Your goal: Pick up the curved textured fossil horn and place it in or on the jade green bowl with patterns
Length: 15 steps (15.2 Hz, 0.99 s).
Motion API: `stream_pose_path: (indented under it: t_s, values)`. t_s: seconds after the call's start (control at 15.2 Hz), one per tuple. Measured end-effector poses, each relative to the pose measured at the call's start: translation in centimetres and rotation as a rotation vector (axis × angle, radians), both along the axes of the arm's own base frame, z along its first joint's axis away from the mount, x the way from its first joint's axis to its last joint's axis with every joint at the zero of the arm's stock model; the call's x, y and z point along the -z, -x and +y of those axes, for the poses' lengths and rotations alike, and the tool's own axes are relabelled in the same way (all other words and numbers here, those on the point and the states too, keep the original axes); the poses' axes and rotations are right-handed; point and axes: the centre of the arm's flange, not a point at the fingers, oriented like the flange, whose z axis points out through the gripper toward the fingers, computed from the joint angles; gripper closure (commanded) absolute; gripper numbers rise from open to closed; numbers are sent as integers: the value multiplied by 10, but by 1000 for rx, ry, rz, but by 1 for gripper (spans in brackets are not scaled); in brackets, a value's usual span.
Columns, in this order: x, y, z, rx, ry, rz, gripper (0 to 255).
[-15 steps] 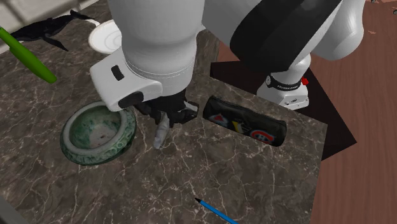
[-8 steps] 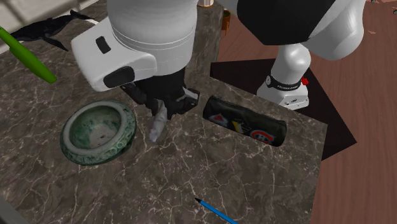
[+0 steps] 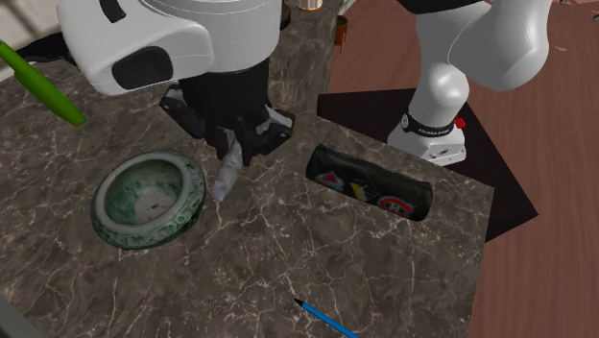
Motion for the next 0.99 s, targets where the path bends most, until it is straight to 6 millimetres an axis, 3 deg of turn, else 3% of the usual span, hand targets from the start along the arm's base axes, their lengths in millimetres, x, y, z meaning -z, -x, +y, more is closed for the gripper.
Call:
stream_pose_path:
  t_s: [0.2, 0.79, 0.99]
  values:
    - [-2, -31, -4, 0, 0, 0, 255]
    - [-6, -148, -19, 1, 0, 1, 255]
    - [7, -158, -20, 1, 0, 1, 255]
